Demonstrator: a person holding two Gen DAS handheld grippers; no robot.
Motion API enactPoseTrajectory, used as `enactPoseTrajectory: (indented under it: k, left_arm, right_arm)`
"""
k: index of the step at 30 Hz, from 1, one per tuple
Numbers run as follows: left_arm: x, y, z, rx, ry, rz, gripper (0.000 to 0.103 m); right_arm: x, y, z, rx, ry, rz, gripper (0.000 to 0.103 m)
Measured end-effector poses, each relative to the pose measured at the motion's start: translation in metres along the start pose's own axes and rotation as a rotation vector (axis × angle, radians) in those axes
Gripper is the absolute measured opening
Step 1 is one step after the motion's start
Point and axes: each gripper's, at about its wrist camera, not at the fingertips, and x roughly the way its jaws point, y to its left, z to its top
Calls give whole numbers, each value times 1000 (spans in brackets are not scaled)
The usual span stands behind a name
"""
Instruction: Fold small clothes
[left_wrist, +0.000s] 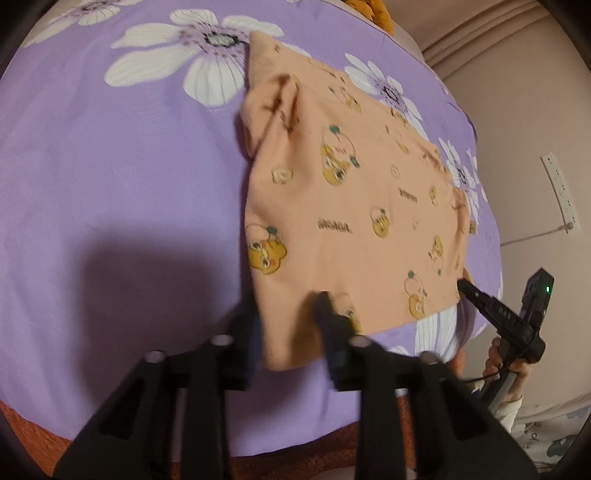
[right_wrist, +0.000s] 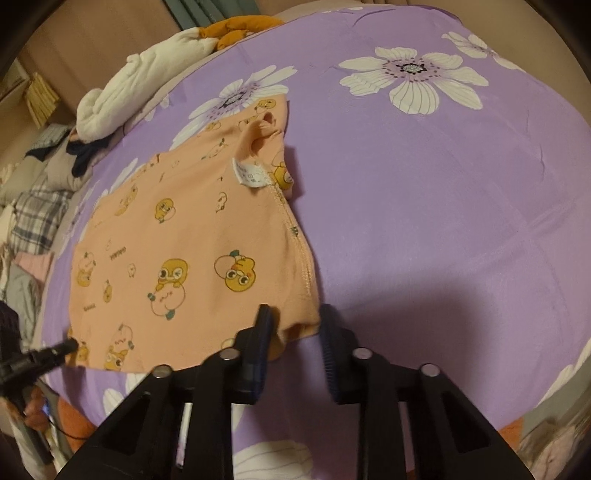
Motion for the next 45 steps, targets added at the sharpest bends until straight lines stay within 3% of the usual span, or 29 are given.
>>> enactPoseTrajectory:
  k: [3,8,12,19,24,32,45]
  left_arm:
    - [2,-3,-3,-6,-24,31,7]
    - [-18,-20,1,27,-80,31,6]
    - [-61,-34,12,54,-182,-29,6]
    - [-124,-63,22,125,-370,-64,6]
    - [-154,-75,17,165,-435,-100,6]
    - [-173,-75,5,173,-450,-118,6]
    - [-166,-68,5,135,-441,-93,6]
  right_arm:
    - [0,4,-2,-21,-4,7,8]
    - [-18,6,5,1,-49,84,7]
    - [-60,21,18,-38,-166,150,7]
    - [-123,48,34,-108,-341,200,6]
    - [-157,58,33,-137,-452,219,6]
    - [-177,56,19,-125,-509,223,6]
    - [-166,58,23,-104,-488,201,6]
